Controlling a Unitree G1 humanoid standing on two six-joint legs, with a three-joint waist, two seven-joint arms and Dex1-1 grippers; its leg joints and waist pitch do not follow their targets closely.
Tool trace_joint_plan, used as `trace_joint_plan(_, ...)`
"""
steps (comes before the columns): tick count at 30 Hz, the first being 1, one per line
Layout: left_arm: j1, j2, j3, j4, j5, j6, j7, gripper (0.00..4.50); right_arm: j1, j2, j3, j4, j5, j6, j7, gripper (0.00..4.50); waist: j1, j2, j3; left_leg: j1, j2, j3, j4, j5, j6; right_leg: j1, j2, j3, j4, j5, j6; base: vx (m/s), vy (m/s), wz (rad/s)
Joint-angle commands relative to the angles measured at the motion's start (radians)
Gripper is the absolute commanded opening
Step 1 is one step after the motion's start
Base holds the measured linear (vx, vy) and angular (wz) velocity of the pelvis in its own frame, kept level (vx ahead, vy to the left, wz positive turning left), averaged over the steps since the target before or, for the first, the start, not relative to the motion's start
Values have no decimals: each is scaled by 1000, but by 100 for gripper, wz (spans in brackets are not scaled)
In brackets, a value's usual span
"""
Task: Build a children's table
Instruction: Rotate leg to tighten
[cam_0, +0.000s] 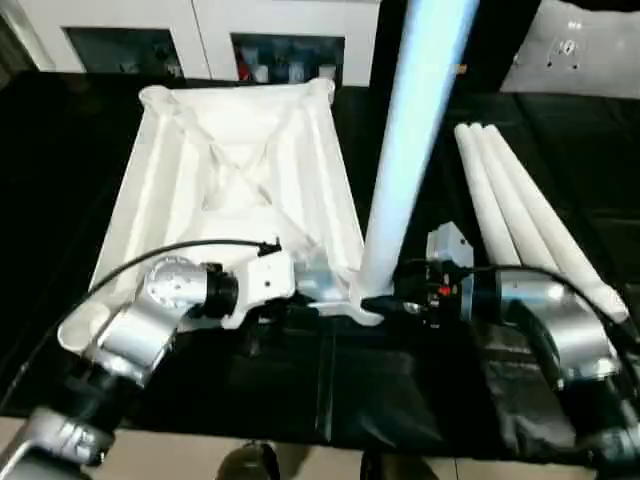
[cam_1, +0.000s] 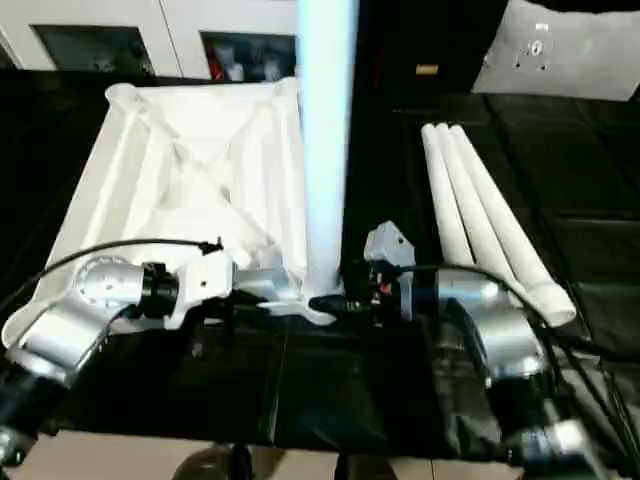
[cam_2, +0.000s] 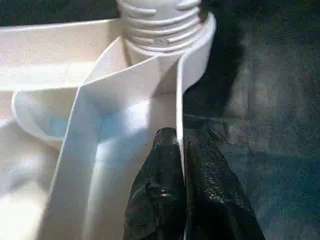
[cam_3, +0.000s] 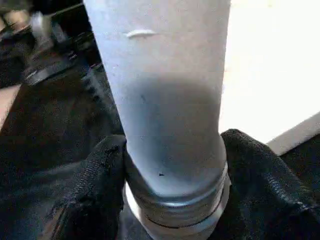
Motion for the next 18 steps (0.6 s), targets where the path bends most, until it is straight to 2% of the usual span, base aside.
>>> trace_joint_plan(1,-11,-84,0,-48,13,80,147,0,21,96,74,-33,-10,29,-95,266,-3,0,-61,16,60,-24,-71,-149,85,50,-85,50,-77,-202,-260,0,0,0)
trace_joint_plan(2,-15,-137,8,-67,32,142,227,0,30,168,68,-37,-31,40,-208,266,-13,-8,-56,14,58,-27,-77,-182,48,51,-85,51,-84,-293,-228,0,0,0)
trace_joint_plan(4,-18,-161,13,-73,37,170,258,0,32,197,68,-37,-40,45,-250,266,-23,-8,-55,13,52,-30,-79,-211,30,53,-87,50,-92,-374,-192,0,0,0)
trace_joint_plan(5,-26,-198,19,-73,50,200,308,0,32,242,62,-29,-51,44,-313,266,-25,-8,-55,13,52,-31,-79,-215,30,50,-86,51,-94,-384,-185,0,0,0)
trace_joint_plan(6,-43,-267,29,-74,70,253,395,0,29,330,37,-13,-66,50,-445,266,-28,-6,-54,17,54,-30,-79,-222,26,44,-84,53,-96,-386,-179,0,0,0)
trace_joint_plan(7,-52,-300,35,-71,75,272,433,0,27,369,24,-6,-71,52,-503,266,-32,-10,-51,16,51,-28,-80,-228,25,39,-83,54,-100,-403,-172,0,0,0)
trace_joint_plan(9,-67,-356,36,-60,86,288,491,0,23,433,7,8,-77,53,-593,265,-29,-9,-55,18,49,-30,-80,-221,23,40,-86,54,-104,-417,-157,0,0,0)
trace_joint_plan(10,-71,-372,34,-57,94,291,510,0,23,452,5,7,-81,55,-623,265,-29,-9,-56,17,49,-30,-80,-213,25,40,-83,55,-103,-402,-155,0,0,0)
trace_joint_plan(12,-77,-391,20,-54,108,285,523,0,24,475,15,2,-90,45,-642,265,-25,-3,-58,16,49,-27,-80,-179,42,40,-79,56,-96,-300,-165,0,0,0)
trace_joint_plan(14,-76,-397,9,-63,111,290,512,0,26,483,22,-6,-93,26,-638,265,-23,-1,-64,15,48,-24,-76,-148,58,45,-78,56,-90,-216,-180,0,0,0)
trace_joint_plan(15,-71,-387,2,-77,108,292,494,0,30,474,15,-11,-93,14,-633,321,-22,-3,-64,13,47,-24,-74,-127,70,48,-78,56,-85,-167,-193,0,0,0)
trace_joint_plan(17,-63,-375,2,-87,111,298,481,0,34,458,7,-11,-106,0,-627,335,-20,-4,-68,7,45,-22,-71,-91,91,54,-78,55,-78,-95,-209,0,0,0)
trace_joint_plan(18,-49,-344,4,-93,109,277,443,0,40,424,-20,-3,-117,-18,-617,346,-20,2,-71,7,46,-23,-70,-79,101,56,-78,53,-76,-62,-222,0,0,0)
